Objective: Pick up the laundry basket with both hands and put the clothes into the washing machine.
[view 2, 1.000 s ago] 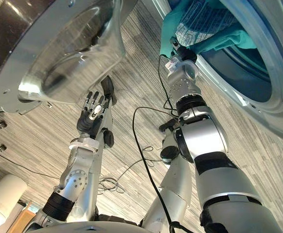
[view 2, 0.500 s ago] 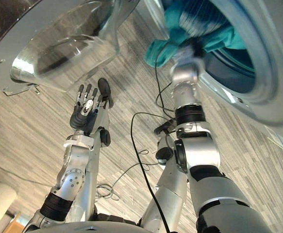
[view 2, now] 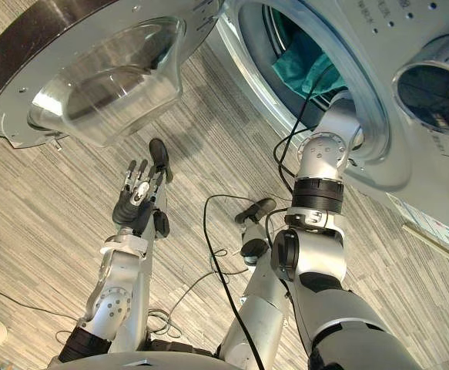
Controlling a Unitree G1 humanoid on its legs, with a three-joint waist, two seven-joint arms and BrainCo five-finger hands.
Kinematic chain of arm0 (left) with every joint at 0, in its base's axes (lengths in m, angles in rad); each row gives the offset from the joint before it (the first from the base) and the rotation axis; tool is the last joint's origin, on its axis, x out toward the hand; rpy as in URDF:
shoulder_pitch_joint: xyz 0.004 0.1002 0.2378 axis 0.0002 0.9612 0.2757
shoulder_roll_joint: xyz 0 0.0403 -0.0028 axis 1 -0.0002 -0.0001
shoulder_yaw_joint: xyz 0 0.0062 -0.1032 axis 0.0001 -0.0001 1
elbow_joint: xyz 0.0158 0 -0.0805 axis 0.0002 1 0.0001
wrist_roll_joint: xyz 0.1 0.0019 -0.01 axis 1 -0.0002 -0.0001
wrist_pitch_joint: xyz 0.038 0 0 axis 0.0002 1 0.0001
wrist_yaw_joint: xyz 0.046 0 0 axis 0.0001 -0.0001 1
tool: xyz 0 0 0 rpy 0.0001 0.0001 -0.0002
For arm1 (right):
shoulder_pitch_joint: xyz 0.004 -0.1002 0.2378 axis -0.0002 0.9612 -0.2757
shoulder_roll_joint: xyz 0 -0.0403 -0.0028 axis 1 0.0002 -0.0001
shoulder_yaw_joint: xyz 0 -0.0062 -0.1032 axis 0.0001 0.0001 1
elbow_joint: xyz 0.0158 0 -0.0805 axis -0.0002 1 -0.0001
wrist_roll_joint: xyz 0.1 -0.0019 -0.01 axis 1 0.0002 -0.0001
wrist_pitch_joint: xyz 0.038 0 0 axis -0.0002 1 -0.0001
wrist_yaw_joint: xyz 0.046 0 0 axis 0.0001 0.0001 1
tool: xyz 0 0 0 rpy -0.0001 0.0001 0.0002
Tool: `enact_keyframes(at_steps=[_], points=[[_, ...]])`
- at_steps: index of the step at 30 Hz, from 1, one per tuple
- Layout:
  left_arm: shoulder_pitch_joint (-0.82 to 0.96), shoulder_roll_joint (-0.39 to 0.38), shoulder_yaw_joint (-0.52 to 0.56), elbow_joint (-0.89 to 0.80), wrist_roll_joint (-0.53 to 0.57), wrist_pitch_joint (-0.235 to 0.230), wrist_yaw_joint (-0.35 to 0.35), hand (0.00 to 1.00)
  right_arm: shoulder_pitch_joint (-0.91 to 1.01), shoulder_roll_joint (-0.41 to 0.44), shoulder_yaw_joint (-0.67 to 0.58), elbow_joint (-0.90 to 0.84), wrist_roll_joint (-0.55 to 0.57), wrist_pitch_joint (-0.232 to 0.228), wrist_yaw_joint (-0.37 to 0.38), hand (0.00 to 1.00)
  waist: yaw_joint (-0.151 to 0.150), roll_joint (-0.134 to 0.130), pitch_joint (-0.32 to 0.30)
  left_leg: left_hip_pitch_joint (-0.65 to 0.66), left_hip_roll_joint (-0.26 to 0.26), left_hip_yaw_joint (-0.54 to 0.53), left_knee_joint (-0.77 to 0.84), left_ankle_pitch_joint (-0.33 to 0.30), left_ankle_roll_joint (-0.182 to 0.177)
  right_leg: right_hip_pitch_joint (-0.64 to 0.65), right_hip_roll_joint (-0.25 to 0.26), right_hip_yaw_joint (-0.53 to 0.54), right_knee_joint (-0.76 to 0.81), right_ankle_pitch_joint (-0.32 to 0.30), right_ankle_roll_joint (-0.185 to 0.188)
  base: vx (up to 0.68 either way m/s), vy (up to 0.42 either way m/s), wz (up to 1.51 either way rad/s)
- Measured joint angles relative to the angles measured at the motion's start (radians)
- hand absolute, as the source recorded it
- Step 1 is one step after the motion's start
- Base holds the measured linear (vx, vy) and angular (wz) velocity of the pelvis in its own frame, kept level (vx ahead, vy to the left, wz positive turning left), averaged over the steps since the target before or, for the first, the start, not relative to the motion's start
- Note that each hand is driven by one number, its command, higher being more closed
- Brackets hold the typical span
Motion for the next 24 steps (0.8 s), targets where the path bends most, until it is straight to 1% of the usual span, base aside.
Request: enact_keyframes(at_steps=[1, 2, 3, 4, 5, 6, 7, 8, 9, 10, 11, 13, 15, 17, 18, 19, 21, 23, 24], points=[[0.003, 0.004, -0.002, 0.001, 0.000, 0.002, -0.001, 0.00, -0.007, -0.003, 0.011, 0.020, -0.010, 0.009, 0.003, 0.00, -0.004, 0.000, 0.000, 0.001, 0.001, 0.002, 0.000, 0.000, 0.000, 0.000, 0.001, 0.002, -0.001, 0.000, 0.000, 0.03, -0.057, -0.10], [0.007, 0.014, -0.002, 0.002, 0.000, 0.003, -0.005, 0.00, -0.008, -0.010, 0.034, 0.059, -0.011, 0.043, 0.021, 0.00, -0.009, -0.001, 0.000, 0.007, 0.004, 0.007, -0.002, -0.002, 0.001, -0.001, 0.005, 0.013, -0.005, 0.002, -0.001, 0.02, -0.037, -0.19], [0.013, 0.034, -0.005, -0.002, 0.000, 0.004, -0.016, 0.00, -0.016, -0.021, 0.074, 0.117, -0.011, 0.094, 0.059, 0.00, -0.012, -0.004, -0.002, 0.017, 0.009, 0.013, -0.005, -0.006, 0.000, 0.001, 0.014, 0.022, -0.017, 0.009, -0.003, 0.01, -0.049, -0.25], [0.017, 0.045, -0.006, -0.006, 0.000, 0.004, -0.020, 0.00, -0.015, -0.026, 0.097, 0.142, -0.010, 0.112, 0.073, 0.00, -0.012, -0.007, -0.004, 0.020, 0.012, 0.018, -0.006, -0.009, -0.003, 0.000, 0.019, 0.026, -0.025, 0.012, -0.004, 0.01, -0.040, -0.35], [0.022, 0.066, -0.007, -0.011, 0.000, 0.005, -0.024, 0.00, -0.011, -0.027, 0.133, 0.191, -0.009, 0.155, 0.116, 0.00, -0.015, -0.017, -0.005, 0.029, 0.019, 0.032, -0.008, -0.017, -0.006, 0.000, 0.030, 0.041, -0.040, 0.021, -0.006, 0.01, -0.046, -0.30], [0.024, 0.074, -0.009, -0.010, 0.000, 0.008, -0.029, 0.00, -0.003, -0.027, 0.153, 0.214, -0.009, 0.179, 0.139, 0.00, -0.017, -0.022, -0.007, 0.033, 0.021, 0.037, -0.010, -0.019, -0.008, 0.000, 0.033, 0.045, -0.050, 0.027, -0.007, 0.02, -0.035, -0.30], [0.028, 0.090, -0.013, -0.011, 0.000, 0.016, -0.036, 0.00, 0.022, -0.021, 0.187, 0.246, -0.009, 0.215, 0.178, 0.00, -0.028, -0.024, -0.009, 0.040, 0.022, 0.042, -0.018, -0.021, -0.011, 0.006, 0.043, 0.049, -0.070, 0.040, -0.007, 0.03, -0.033, -0.22], [0.031, 0.104, -0.014, -0.012, 0.000, 0.026, -0.037, 0.00, 0.057, 0.000, 0.211, 0.259, -0.011, 0.234, 0.204, 0.00, -0.036, -0.034, -0.014, 0.044, 0.024, 0.049, -0.024, -0.022, -0.012, 0.010, 0.052, 0.050, -0.093, 0.053, -0.007, 0.03, -0.021, -0.18], [0.032, 0.110, -0.013, -0.010, 0.000, 0.027, -0.037, 0.00, 0.071, 0.017, 0.222, 0.274, -0.011, 0.239, 0.216, 0.00, -0.041, -0.039, -0.017, 0.044, 0.027, 0.053, -0.024, -0.022, -0.012, 0.014, 0.058, 0.050, -0.102, 0.059, -0.008, 0.04, -0.022, -0.16], [0.032, 0.118, -0.013, -0.009, 0.001, 0.036, -0.042, 0.00, 0.118, 0.055, 0.226, 0.287, -0.011, 0.247, 0.233, 0.00, -0.045, -0.049, -0.022, 0.048, 0.031, 0.056, -0.023, -0.022, -0.012, 0.025, 0.068, 0.050, -0.123, 0.072, -0.008, 0.05, -0.032, -0.09], [0.032, 0.122, -0.011, -0.009, 0.001, 0.044, -0.055, 0.00, 0.177, 0.088, 0.234, 0.291, -0.022, 0.250, 0.269, 0.00, -0.048, -0.055, -0.025, 0.057, 0.033, 0.057, -0.021, -0.022, -0.013, 0.041, 0.076, 0.048, -0.137, 0.077, -0.007, 0.05, -0.038, -0.05], [0.032, 0.127, -0.008, -0.009, 0.003, 0.050, -0.068, 0.00, 0.243, 0.129, 0.248, 0.290, -0.050, 0.258, 0.309, 0.00, -0.047, -0.062, -0.030, 0.081, 0.037, 0.056, -0.021, -0.026, -0.018, 0.069, 0.083, 0.045, -0.146, 0.077, -0.007, 0.04, -0.071, 0.02], [0.038, 0.137, 0.005, -0.009, 0.005, 0.065, -0.093, 0.00, 0.340, 0.177, 0.248, 0.271, -0.053, 0.270, 0.358, 0.00, -0.045, -0.076, -0.041, 0.107, 0.040, 0.054, -0.021, -0.037, -0.030, 0.096, 0.087, 0.043, -0.149, 0.068, -0.006, 0.04, -0.095, 0.05], [0.058, 0.147, 0.020, -0.008, 0.017, 0.077, -0.127, 0.00, 0.530, 0.254, 0.245, 0.282, -0.076, 0.303, 0.413, 0.00, -0.045, -0.094, -0.082, 0.116, 0.043, 0.032, -0.022, -0.050, -0.044, 0.129, 0.101, 0.020, -0.162, 0.056, -0.006, 0.06, -0.078, 0.17], [0.062, 0.147, 0.028, -0.007, 0.021, 0.083, -0.134, 0.00, 0.579, 0.272, 0.246, 0.293, -0.083, 0.314, 0.426, 0.00, -0.045, -0.096, -0.089, 0.118, 0.043, 0.026, -0.023, -0.053, -0.048, 0.138, 0.102, 0.013, -0.164, 0.053, -0.005, 0.07, -0.067, 0.22], [0.072, 0.145, 0.049, -0.007, 0.021, 0.090, -0.144, 0.00, 0.662, 0.309, 0.248, 0.317, -0.089, 0.335, 0.446, 0.00, -0.045, -0.105, -0.105, 0.119, 0.041, 0.017, -0.028, -0.054, -0.050, 0.143, 0.105, 0.007, -0.166, 0.049, -0.003, 0.05, -0.050, 0.15], [0.081, 0.142, 0.072, -0.007, 0.021, 0.094, -0.144, 0.00, 0.757, 0.351, 0.258, 0.320, -0.089, 0.356, 0.467, 0.00, -0.046, -0.109, -0.120, 0.121, 0.037, 0.011, -0.041, -0.049, -0.049, 0.149, 0.110, 0.002, -0.176, 0.049, -0.003, 0.05, -0.046, 0.11], [0.081, 0.140, 0.088, -0.003, 0.021, 0.104, -0.145, 0.00, 0.803, 0.358, 0.289, 0.348, -0.089, 0.378, 0.506, 0.00, -0.047, -0.110, -0.120, 0.138, 0.035, 0.008, -0.050, -0.044, -0.046, 0.168, 0.112, -0.008, -0.183, 0.049, -0.003, 0.04, -0.036, 0.09], [0.082, 0.140, 0.088, -0.002, 0.021, 0.105, -0.145, 0.00, 0.805, 0.358, 0.295, 0.351, -0.089, 0.384, 0.517, 0.00, -0.046, -0.110, -0.121, 0.150, 0.033, 0.008, -0.062, -0.041, -0.051, 0.178, 0.114, -0.009, -0.188, 0.049, -0.003, 0.03, -0.032, 0.04]])
